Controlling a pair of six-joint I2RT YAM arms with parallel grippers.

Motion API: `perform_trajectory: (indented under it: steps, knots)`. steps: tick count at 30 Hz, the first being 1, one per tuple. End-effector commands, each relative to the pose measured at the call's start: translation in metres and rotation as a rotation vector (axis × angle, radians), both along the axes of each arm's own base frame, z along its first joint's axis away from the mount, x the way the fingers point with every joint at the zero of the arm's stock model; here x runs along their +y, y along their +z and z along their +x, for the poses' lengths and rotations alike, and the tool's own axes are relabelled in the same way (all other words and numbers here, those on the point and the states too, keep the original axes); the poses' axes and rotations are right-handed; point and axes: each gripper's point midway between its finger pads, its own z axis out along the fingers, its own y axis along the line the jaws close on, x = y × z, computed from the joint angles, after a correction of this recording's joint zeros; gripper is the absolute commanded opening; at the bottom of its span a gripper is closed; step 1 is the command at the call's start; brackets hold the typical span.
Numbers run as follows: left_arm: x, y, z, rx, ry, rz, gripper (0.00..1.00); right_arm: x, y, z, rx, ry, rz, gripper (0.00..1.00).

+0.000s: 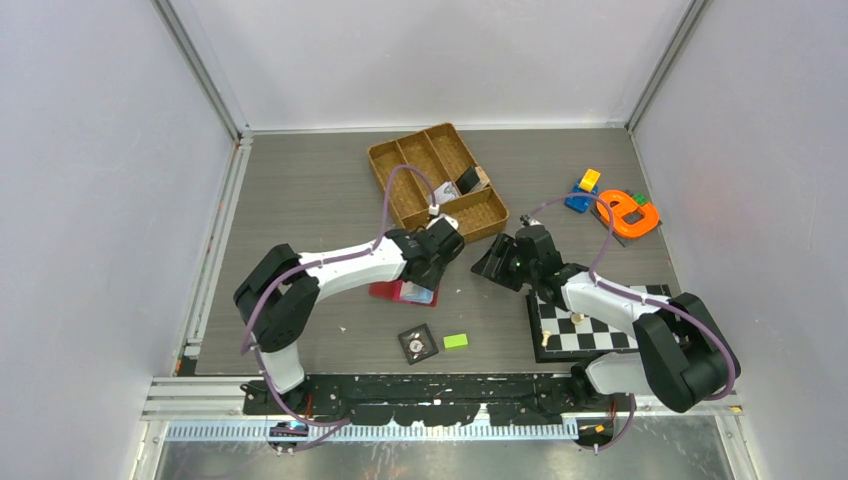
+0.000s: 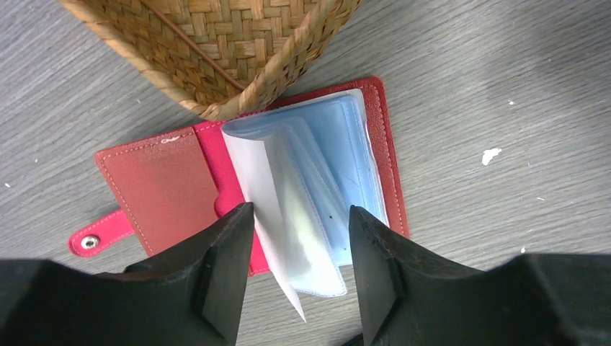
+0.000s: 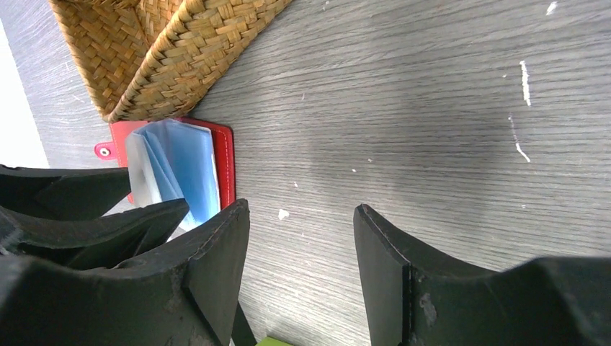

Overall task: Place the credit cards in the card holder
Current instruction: Move the card holder to the center of the board.

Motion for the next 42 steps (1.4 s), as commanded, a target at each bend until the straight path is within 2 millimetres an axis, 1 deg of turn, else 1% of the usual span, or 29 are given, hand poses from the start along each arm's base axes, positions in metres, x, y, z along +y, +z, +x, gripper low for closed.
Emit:
perform_trajectory:
  steps: [1, 7, 9, 11, 18, 21, 22, 25, 29, 32, 35, 37, 40, 42]
  knots:
    - [0.006, 0.016, 0.004, -0.012, 0.045, -0.072, 0.51, 0.010, 0.015, 0.008, -0.050, 0.032, 0.057, 0.60]
    - [0.011, 0.010, 0.002, 0.037, 0.067, -0.125, 0.38, 0.023, 0.023, 0.007, -0.065, 0.084, 0.101, 0.60]
    - [0.014, 0.008, 0.002, 0.050, 0.079, -0.135, 0.36, 0.026, 0.024, 0.007, -0.069, 0.093, 0.108, 0.60]
    - [0.018, 0.008, 0.002, 0.057, 0.090, -0.146, 0.30, 0.028, 0.024, 0.006, -0.068, 0.100, 0.110, 0.60]
    - [0.027, 0.011, 0.005, 0.044, 0.096, -0.141, 0.17, 0.034, 0.022, 0.006, -0.067, 0.114, 0.111, 0.60]
    - [0.031, 0.009, 0.005, 0.048, 0.102, -0.131, 0.08, 0.037, 0.022, 0.006, -0.068, 0.121, 0.112, 0.60]
    - [0.031, 0.009, 0.005, 0.048, 0.101, -0.130, 0.06, 0.039, 0.023, 0.006, -0.070, 0.125, 0.113, 0.60]
    - [0.033, 0.016, 0.008, 0.023, 0.100, -0.130, 0.05, 0.047, 0.028, 0.005, -0.087, 0.139, 0.128, 0.60]
    - [0.043, 0.019, 0.015, 0.011, 0.116, -0.130, 0.04, 0.064, 0.039, 0.005, -0.113, 0.156, 0.183, 0.60]
    - [0.053, 0.017, 0.019, 0.016, 0.132, -0.121, 0.02, 0.082, 0.046, 0.007, -0.129, 0.179, 0.217, 0.60]
    - [0.061, 0.021, 0.022, 0.000, 0.145, -0.113, 0.02, 0.103, 0.051, 0.008, -0.140, 0.208, 0.249, 0.59]
    - [0.066, 0.026, 0.024, -0.016, 0.155, -0.110, 0.02, 0.117, 0.052, 0.007, -0.138, 0.227, 0.268, 0.59]
    - [0.077, 0.027, 0.028, -0.024, 0.177, -0.104, 0.02, 0.134, 0.052, 0.009, -0.134, 0.245, 0.294, 0.56]
    - [0.086, 0.027, 0.029, -0.021, 0.196, -0.095, 0.06, 0.140, 0.048, 0.013, -0.128, 0.242, 0.298, 0.55]
